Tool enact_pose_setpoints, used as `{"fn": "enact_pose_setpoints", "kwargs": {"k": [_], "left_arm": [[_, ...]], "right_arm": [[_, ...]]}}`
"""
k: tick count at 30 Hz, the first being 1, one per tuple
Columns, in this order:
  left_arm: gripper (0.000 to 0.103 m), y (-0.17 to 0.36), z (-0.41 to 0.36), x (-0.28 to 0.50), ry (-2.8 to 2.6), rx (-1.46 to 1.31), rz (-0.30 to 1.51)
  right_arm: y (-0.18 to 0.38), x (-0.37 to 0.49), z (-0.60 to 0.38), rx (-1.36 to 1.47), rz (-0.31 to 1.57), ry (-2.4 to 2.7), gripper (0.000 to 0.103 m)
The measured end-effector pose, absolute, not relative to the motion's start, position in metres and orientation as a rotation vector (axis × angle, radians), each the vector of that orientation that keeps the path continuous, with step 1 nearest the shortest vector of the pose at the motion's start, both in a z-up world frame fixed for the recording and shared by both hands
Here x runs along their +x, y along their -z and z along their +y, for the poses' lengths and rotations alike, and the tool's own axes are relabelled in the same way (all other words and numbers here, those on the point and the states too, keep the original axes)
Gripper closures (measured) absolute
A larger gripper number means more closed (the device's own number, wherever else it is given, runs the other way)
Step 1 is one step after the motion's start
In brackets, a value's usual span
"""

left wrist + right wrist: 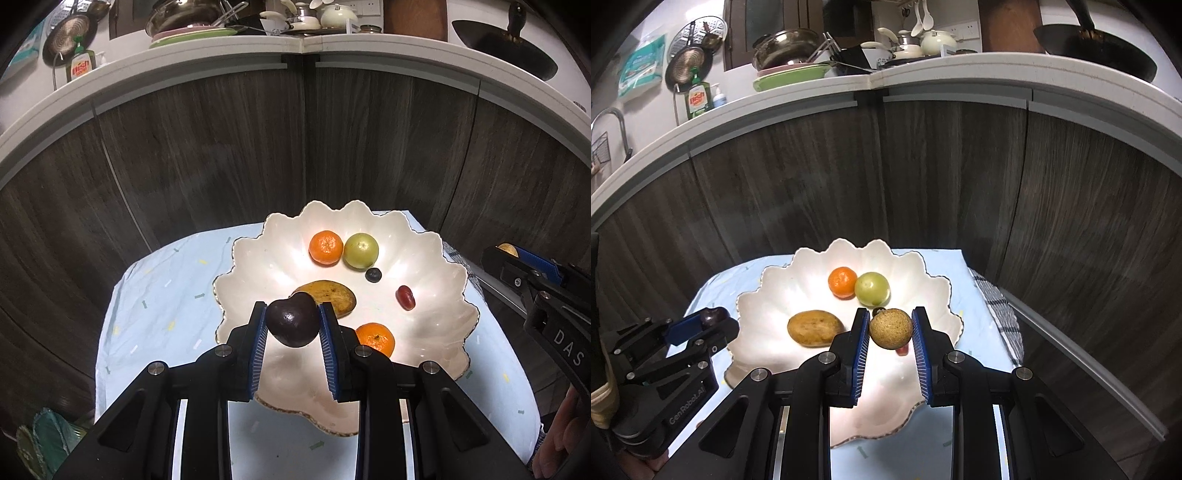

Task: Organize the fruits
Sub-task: 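Carry the plum and longan over the white bowl with both tools, then open both tools to drop the plum and longan into the bowl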

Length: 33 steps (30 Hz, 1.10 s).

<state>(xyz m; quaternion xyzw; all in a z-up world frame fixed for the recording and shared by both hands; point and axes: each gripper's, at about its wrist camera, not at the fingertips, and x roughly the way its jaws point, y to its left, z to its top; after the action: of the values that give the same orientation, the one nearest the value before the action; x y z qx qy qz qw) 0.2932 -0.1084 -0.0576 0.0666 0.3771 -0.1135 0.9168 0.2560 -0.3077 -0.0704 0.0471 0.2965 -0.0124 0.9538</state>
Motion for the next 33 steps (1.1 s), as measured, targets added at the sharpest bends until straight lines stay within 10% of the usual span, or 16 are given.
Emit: {"fn": "enact_pose_setpoints", "kwargs": {"k": [19,24,33], "left_arm": [[0.074,0.089,-0.105,0.313,0.218,0.126,0.858],[0.054,0.089,-0.105,0.312,0.212,0.130,0.854],[0.034,0.086,-0.099,0.312,0.183,0.129,0.849]], "right_arm": [[0.103,0.287,-0.305,0.126,0.706,0.018,0.078],[0.103,0.289,-0.304,0.124,0.706,0.023,0.078],[0.099,0.288,-0.302,0.113,0.689,0.046,0.044]]}}
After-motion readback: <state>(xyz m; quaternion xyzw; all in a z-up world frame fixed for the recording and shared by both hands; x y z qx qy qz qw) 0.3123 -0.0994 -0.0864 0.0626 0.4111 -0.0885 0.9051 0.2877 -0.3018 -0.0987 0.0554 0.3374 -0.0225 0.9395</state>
